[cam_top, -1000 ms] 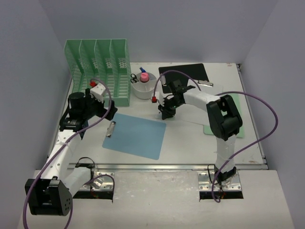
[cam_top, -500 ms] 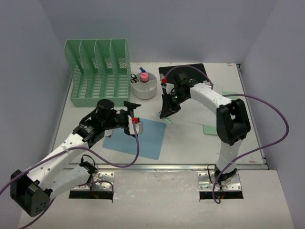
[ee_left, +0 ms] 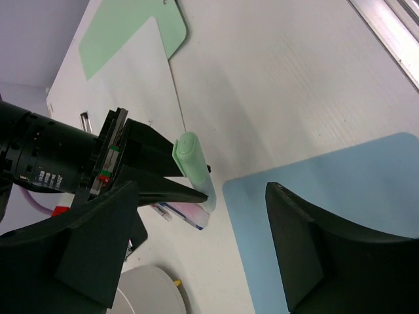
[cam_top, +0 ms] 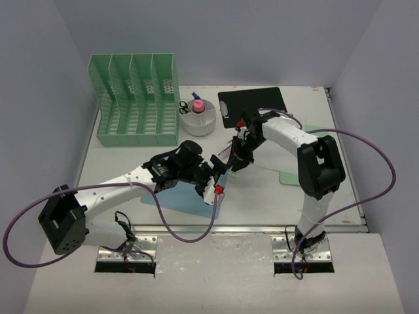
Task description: Organize the desk
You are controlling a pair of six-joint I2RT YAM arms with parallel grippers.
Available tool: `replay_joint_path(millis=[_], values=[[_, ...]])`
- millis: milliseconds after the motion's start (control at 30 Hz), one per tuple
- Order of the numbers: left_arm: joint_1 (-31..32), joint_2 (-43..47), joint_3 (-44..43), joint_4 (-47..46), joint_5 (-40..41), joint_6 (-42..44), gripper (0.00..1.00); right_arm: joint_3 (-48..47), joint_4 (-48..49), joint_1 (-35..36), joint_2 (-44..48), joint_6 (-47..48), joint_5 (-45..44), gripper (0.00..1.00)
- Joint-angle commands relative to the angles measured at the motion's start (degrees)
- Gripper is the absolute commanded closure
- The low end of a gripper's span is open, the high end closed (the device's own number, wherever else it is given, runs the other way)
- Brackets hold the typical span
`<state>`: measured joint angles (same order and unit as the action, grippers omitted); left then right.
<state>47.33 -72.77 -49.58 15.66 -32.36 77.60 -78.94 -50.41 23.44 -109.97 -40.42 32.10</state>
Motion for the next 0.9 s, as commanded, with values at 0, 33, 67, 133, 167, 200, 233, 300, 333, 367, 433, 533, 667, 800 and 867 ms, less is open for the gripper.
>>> replay_joint_path(millis=[0,33,67,133,167,200,233,300,333,367,433,533,667,800,867], values=[[0.6,-2.8,-3.9,-1.4,-3.7,2.6,0.24,0.5,-1.5,1.0,5.6,-3.8,-5.9,0.99],[0.6,-3.3,-3.9,-1.9,-3.8,2.6,0.24,0.5,-1.5,1.2,5.6,-3.8,-6.7,0.99],[0.6,-3.8,-3.9,-2.2,-3.9,2.9,0.24,0.5,-1.8,1.3,6.2,-4.0,-7.1,0.99],[0.7,-5.0,-4.3,-2.8,-4.5,3.2,0.24,0.2,-2.0,1.3,6.5,-4.3,-7.8,0.99],[0.9,-5.4,-4.5,-2.9,-4.5,3.2,0.24,-0.2,-2.1,1.3,6.5,-4.5,-7.8,0.99],[1.0,-6.6,-4.8,-2.8,-4.5,3.2,0.24,-0.3,-2.1,1.3,6.5,-4.6,-7.8,0.99],[1.2,-7.1,-5.4,-2.8,-4.6,3.2,0.25,-0.4,-2.2,1.4,6.4,-4.6,-7.9,0.99],[1.3,-9.0,-6.4,-2.7,-4.6,2.6,0.28,-0.6,-2.2,1.9,6.6,-4.6,-8.3,0.99],[1.3,-9.7,-7.3,-2.6,-4.4,2.4,0.30,-0.7,-2.4,2.0,6.6,-4.5,-8.9,0.99],[1.3,-10.4,-7.6,-2.7,-4.2,1.9,0.32,-0.7,-2.5,2.4,6.7,-4.5,-9.2,0.99],[1.4,-11.9,-8.4,-3.1,-4.2,1.0,0.37,-0.5,-2.5,2.8,6.8,-4.5,-9.6,0.99],[1.5,-12.9,-8.4,-4.1,-4.3,0.1,0.43,0.1,-2.2,3.1,6.7,-4.9,-9.5,0.99],[1.9,-14.4,-8.7,-4.8,-3.4,-0.8,0.49,-0.3,-2.2,3.6,6.4,-5.1,-9.4,0.99],[2.1,-15.8,-9.6,-5.1,-2.9,-3.0,0.64,-1.0,-2.6,4.0,6.3,-5.1,-9.1,0.99],[2.0,-16.0,-9.7,-5.3,-2.6,-3.9,0.73,-0.8,-2.3,4.2,6.4,-4.8,-9.2,0.99]])
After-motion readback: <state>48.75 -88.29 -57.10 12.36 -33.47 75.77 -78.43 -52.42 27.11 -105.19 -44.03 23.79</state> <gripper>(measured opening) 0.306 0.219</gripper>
